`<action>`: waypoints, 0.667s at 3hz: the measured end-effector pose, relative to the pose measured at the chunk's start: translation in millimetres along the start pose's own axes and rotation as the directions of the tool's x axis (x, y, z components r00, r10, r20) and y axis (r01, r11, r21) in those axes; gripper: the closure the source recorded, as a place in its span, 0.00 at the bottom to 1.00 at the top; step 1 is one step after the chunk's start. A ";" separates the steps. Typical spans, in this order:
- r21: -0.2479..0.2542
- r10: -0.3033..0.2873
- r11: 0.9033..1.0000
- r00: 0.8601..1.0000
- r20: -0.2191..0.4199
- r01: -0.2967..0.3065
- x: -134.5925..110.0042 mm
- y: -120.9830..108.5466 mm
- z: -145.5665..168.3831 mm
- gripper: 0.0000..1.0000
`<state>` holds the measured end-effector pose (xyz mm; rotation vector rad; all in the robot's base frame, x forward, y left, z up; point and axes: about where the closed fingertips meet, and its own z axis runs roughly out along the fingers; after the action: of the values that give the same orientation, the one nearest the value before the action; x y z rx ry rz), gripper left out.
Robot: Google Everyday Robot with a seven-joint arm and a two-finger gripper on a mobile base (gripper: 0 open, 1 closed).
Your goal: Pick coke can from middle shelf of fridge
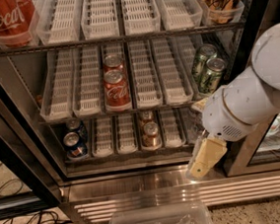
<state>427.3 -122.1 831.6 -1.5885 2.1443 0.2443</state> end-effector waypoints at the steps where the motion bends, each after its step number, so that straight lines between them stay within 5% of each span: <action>1: 0.031 0.033 0.999 0.997 0.065 -0.035 -8.1 1.7 17.2 0.00; 2: 0.096 0.074 0.991 0.984 0.162 -0.091 -24.5 -1.2 35.8 0.00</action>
Offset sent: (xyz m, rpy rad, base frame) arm 0.0486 0.0555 -0.0231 0.2741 -0.2605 -0.2158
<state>443.2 -87.0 811.5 -1.3771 2.0681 0.2718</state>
